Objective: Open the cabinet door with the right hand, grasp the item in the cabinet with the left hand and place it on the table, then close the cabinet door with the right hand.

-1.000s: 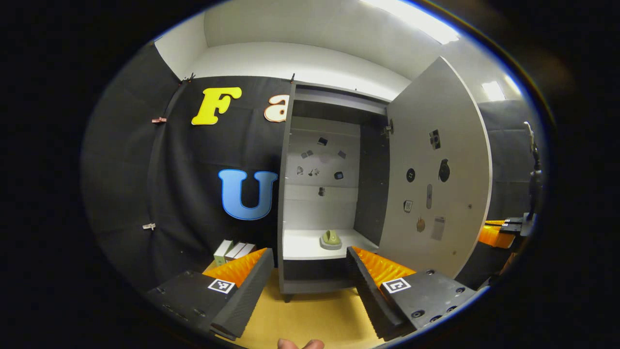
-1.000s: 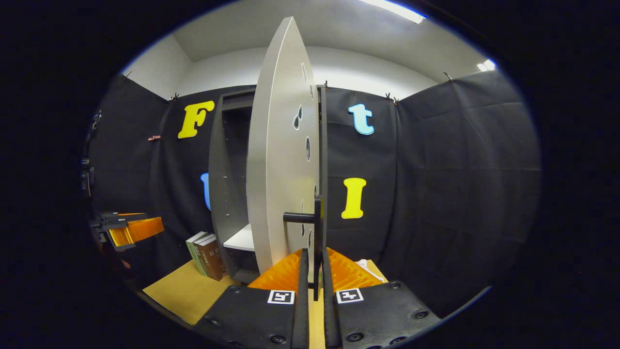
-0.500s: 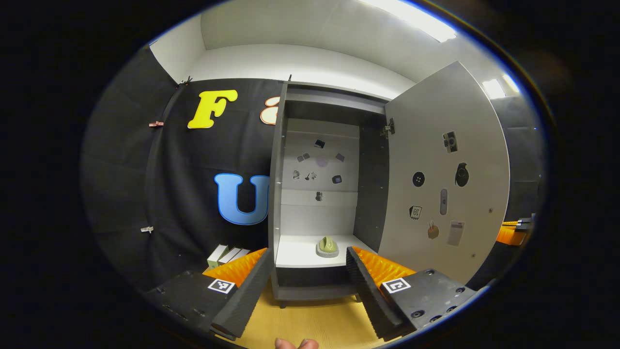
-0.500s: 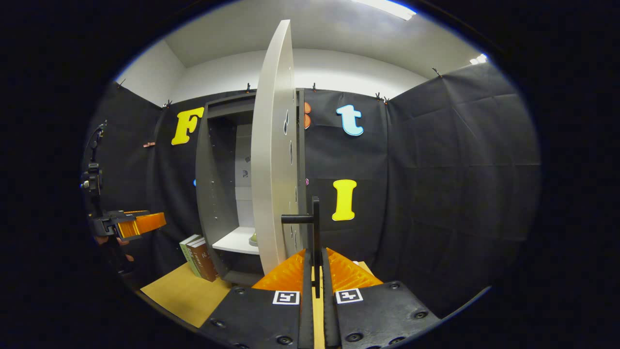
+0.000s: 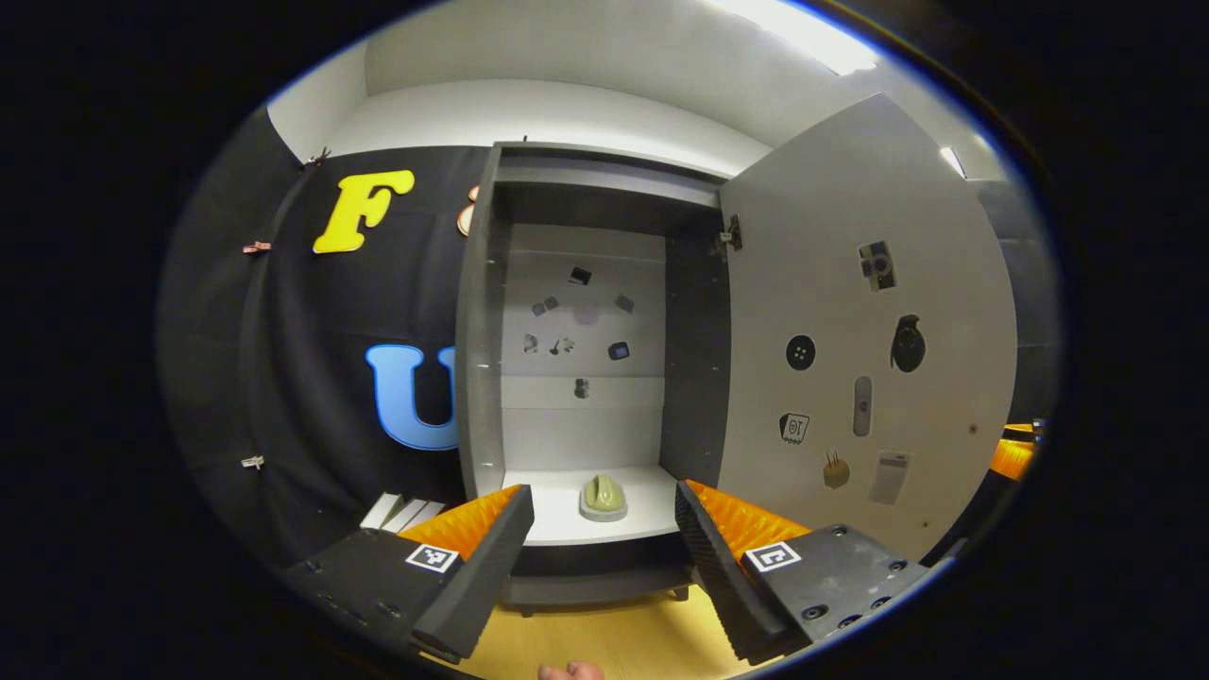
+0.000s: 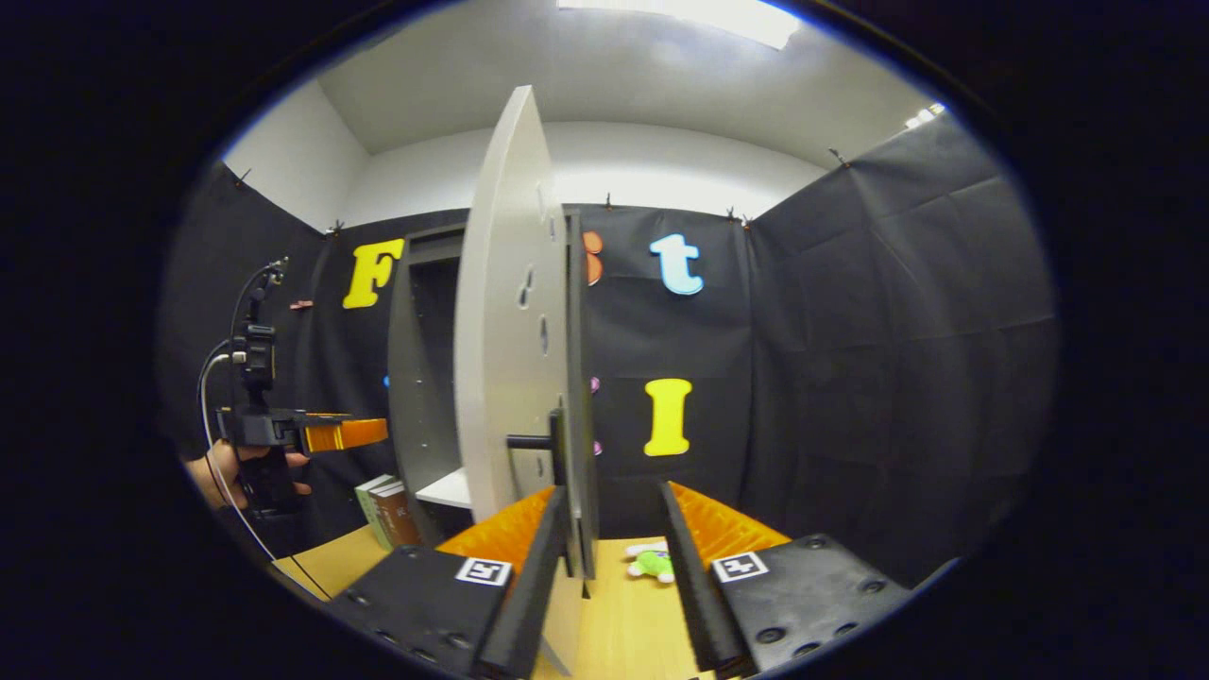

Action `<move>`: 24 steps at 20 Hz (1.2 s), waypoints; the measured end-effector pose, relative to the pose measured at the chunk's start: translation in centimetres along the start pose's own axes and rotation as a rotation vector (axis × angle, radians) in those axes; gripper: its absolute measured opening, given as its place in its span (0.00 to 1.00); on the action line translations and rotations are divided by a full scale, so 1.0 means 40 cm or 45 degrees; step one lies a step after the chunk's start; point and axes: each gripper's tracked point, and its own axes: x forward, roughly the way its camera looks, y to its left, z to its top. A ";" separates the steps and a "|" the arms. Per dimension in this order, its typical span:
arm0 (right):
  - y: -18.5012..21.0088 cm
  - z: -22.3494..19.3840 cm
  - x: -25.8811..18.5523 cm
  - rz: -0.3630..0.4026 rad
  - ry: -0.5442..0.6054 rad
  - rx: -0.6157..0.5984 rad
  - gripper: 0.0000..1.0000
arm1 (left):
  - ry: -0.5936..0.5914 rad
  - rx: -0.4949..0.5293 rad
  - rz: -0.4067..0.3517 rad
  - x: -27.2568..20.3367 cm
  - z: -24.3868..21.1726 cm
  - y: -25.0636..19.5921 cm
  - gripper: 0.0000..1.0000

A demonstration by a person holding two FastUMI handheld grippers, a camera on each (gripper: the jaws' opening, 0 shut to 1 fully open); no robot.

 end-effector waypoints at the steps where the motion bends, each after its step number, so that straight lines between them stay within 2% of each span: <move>1: -0.039 -0.011 0.003 -0.055 0.011 -0.001 0.80 | 0.028 0.021 -0.045 0.036 -0.001 -0.013 0.94; 2: -0.074 -0.015 0.008 -0.117 0.006 0.002 0.99 | 0.062 0.042 -0.079 0.071 -0.007 -0.020 0.95; 3: -0.101 -0.013 0.006 -0.151 -0.009 0.005 0.92 | 0.094 0.058 -0.099 0.108 -0.013 -0.023 0.94; 4: -0.113 -0.009 0.007 -0.178 -0.042 -0.005 0.98 | 0.127 0.059 -0.117 0.144 -0.022 -0.021 0.94; 6: -0.167 -0.010 0.018 -0.250 -0.093 -0.081 0.97 | 0.193 0.021 -0.162 0.226 -0.037 -0.022 0.93; 10: -0.191 -0.067 0.028 -0.239 -0.008 -0.135 0.98 | 0.365 -0.003 -0.224 0.380 -0.077 -0.026 0.95; 11: -0.200 -0.075 0.032 -0.242 -0.001 -0.141 0.93 | 0.399 0.009 -0.223 0.420 -0.090 -0.019 0.94; 12: -0.215 -0.083 0.042 -0.245 0.006 -0.145 0.94 | 0.416 0.014 -0.227 0.472 -0.097 -0.018 0.95; 13: -0.226 -0.090 0.047 -0.250 0.013 -0.146 0.99 | 0.445 0.010 -0.245 0.508 -0.108 -0.021 0.95; 17: -0.275 -0.118 0.061 -0.259 0.033 -0.178 0.99 | 0.620 0.138 -0.221 0.639 -0.200 0.007 0.94; 20: -0.299 -0.143 0.067 -0.272 0.054 -0.180 0.99 | 0.752 0.035 -0.212 0.712 -0.282 0.006 0.91; 24: -0.349 -0.153 0.060 -0.290 0.072 -0.175 0.99 | 0.843 0.067 -0.142 0.788 -0.356 0.047 0.84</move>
